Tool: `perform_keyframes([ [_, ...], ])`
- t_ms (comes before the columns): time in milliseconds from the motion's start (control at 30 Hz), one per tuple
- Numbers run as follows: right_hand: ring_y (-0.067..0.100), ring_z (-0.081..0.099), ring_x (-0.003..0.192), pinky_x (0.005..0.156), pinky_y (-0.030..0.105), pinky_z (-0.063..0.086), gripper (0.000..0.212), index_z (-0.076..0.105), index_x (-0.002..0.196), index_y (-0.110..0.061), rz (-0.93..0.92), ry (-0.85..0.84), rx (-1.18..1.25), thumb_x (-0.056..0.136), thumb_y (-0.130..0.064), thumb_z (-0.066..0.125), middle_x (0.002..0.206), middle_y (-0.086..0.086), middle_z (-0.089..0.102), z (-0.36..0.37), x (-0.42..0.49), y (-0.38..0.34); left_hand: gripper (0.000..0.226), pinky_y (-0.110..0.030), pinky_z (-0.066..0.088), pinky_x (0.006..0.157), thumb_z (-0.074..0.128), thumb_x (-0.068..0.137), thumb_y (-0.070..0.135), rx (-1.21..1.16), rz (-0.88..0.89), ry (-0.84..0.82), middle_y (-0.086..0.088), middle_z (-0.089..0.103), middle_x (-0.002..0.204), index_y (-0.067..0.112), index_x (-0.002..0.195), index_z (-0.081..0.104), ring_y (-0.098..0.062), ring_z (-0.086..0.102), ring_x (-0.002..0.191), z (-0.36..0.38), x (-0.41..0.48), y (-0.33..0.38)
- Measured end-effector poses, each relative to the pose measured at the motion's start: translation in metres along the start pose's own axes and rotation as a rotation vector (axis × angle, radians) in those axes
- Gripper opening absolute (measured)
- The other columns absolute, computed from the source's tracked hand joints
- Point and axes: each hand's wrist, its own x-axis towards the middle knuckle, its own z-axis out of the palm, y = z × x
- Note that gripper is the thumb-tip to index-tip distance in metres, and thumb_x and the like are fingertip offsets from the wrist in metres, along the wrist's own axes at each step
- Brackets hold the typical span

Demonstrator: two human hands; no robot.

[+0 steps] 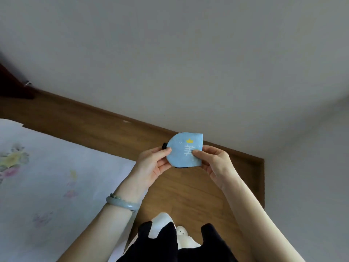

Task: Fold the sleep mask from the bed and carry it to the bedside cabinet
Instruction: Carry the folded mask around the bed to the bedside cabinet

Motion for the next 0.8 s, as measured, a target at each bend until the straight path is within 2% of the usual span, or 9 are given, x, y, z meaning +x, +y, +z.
perform_keyframes([
  [67, 0.026, 0.071, 0.088, 0.075, 0.034, 0.057, 0.032, 0.066, 0.102, 0.002, 0.018, -0.028, -0.029, 0.073, -0.005, 0.076, 0.099, 0.016, 0.072, 0.008, 0.033, -0.013, 0.022, -0.032, 0.059, 0.074, 0.062, 0.087, 0.004, 0.014, 0.003, 0.042, -0.013, 0.074, 0.104, 0.001, 0.108, 0.065, -0.023, 0.072, 0.095, 0.0, 0.025, 0.016],
  [133, 0.028, 0.071, 0.09, 0.078, 0.035, 0.056, 0.031, 0.065, 0.102, 0.003, 0.028, -0.061, -0.043, 0.073, -0.004, 0.075, 0.101, 0.018, 0.072, 0.018, 0.066, -0.024, 0.017, -0.032, 0.059, 0.071, 0.06, 0.088, 0.004, -0.001, 0.005, 0.071, -0.014, 0.075, 0.101, 0.002, 0.104, 0.067, -0.022, 0.072, 0.093, -0.003, 0.051, 0.032],
  [233, 0.029, 0.07, 0.091, 0.077, 0.035, 0.057, 0.031, 0.066, 0.102, 0.003, 0.031, -0.114, -0.068, 0.073, -0.003, 0.074, 0.101, 0.019, 0.072, 0.034, 0.121, -0.041, 0.016, -0.029, 0.058, 0.064, 0.057, 0.087, 0.001, -0.05, 0.019, 0.09, -0.014, 0.076, 0.094, 0.001, 0.099, 0.067, -0.022, 0.073, 0.088, -0.007, 0.094, 0.059],
  [400, 0.029, 0.071, 0.09, 0.078, 0.037, 0.056, 0.032, 0.066, 0.103, 0.001, 0.051, -0.208, -0.142, 0.073, -0.004, 0.074, 0.101, 0.017, 0.072, 0.081, 0.227, -0.077, 0.015, -0.031, 0.059, 0.067, 0.057, 0.087, -0.001, -0.114, 0.069, 0.163, -0.016, 0.076, 0.095, 0.0, 0.096, 0.068, -0.024, 0.073, 0.088, -0.018, 0.17, 0.12],
  [500, 0.027, 0.071, 0.084, 0.073, 0.034, 0.059, 0.027, 0.065, 0.101, 0.002, 0.07, -0.28, -0.173, 0.074, -0.001, 0.072, 0.093, 0.016, 0.072, 0.123, 0.286, -0.102, 0.017, -0.031, 0.06, 0.071, 0.055, 0.089, -0.001, -0.168, 0.104, 0.217, -0.017, 0.074, 0.099, -0.001, 0.1, 0.067, -0.024, 0.072, 0.09, -0.028, 0.208, 0.164],
  [633, 0.027, 0.071, 0.081, 0.078, 0.037, 0.059, 0.024, 0.065, 0.098, 0.003, 0.087, -0.371, -0.206, 0.075, 0.003, 0.069, 0.088, 0.015, 0.073, 0.178, 0.35, -0.133, 0.021, -0.032, 0.058, 0.08, 0.052, 0.092, 0.0, -0.194, 0.144, 0.265, -0.017, 0.071, 0.108, -0.002, 0.109, 0.064, -0.026, 0.068, 0.101, -0.041, 0.245, 0.219],
  [800, 0.025, 0.071, 0.078, 0.071, 0.031, 0.06, 0.028, 0.062, 0.104, 0.008, 0.134, -0.503, -0.262, 0.076, 0.007, 0.065, 0.089, 0.016, 0.072, 0.243, 0.411, -0.159, 0.025, -0.03, 0.058, 0.076, 0.051, 0.093, -0.001, -0.249, 0.184, 0.368, -0.019, 0.067, 0.113, -0.002, 0.116, 0.059, -0.029, 0.065, 0.103, -0.064, 0.28, 0.275],
])
